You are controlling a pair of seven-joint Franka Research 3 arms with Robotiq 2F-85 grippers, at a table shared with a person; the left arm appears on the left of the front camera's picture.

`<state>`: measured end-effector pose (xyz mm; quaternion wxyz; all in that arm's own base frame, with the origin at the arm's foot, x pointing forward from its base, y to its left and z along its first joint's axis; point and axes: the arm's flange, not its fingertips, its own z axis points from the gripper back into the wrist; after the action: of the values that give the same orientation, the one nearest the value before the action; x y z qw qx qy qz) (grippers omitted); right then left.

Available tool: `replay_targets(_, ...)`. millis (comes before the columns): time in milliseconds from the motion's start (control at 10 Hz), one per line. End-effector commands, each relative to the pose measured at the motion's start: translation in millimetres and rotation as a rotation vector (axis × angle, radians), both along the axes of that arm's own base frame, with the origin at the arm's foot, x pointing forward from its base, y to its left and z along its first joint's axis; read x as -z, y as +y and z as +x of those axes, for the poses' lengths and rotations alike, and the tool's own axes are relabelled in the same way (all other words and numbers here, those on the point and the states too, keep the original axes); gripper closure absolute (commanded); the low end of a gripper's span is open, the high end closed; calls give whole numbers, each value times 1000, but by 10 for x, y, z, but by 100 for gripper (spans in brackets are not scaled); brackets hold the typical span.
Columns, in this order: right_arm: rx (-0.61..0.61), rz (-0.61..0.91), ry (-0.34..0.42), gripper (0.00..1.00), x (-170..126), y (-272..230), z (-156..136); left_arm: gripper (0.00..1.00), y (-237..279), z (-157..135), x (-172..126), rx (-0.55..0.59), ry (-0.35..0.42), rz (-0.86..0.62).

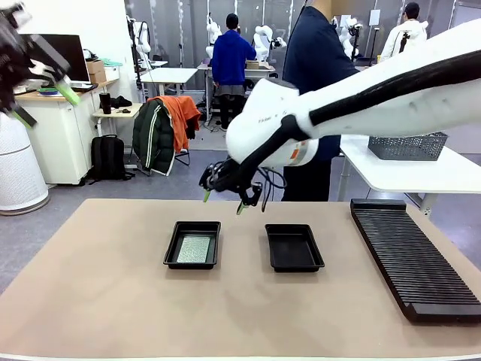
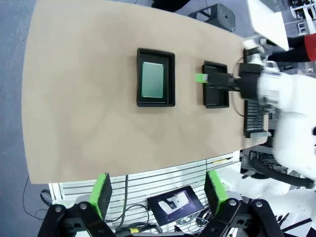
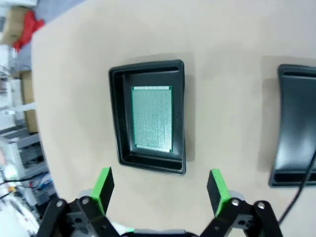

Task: Inspect and transfer BCBs to ESD trays.
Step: Pick up the ESD tray and place it on the left side of the table.

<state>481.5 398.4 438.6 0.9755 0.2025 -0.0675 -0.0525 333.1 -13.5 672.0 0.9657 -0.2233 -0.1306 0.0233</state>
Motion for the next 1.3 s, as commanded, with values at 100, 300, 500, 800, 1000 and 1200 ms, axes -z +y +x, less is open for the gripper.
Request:
replay_targets(100, 25, 158, 37, 0, -139, -741, -222, 0, -395, 160, 610, 27, 7, 42)
replay_targets(300, 69, 212, 62, 0, -198, -1140, -198, 0, -771, 300, 1043, 40, 22, 78)
replay_targets(500, 99, 261, 82, 0, -209, -1472, -176, 0, -1182, 424, 1413, 22, 21, 149)
replay_targets(800, 103, 353, 96, 0, -166, -1900, -147, 0, -1585, 626, 1893, 40, 69, 221)
replay_targets(1000, 99, 401, 95, 0, -102, -2130, -119, 0, -1775, 784, 2161, 37, 119, 298)
replay_targets(1200, 100, 455, 100, 0, -3, -2328, -30, 0, -1878, 964, 2410, 28, 137, 345)
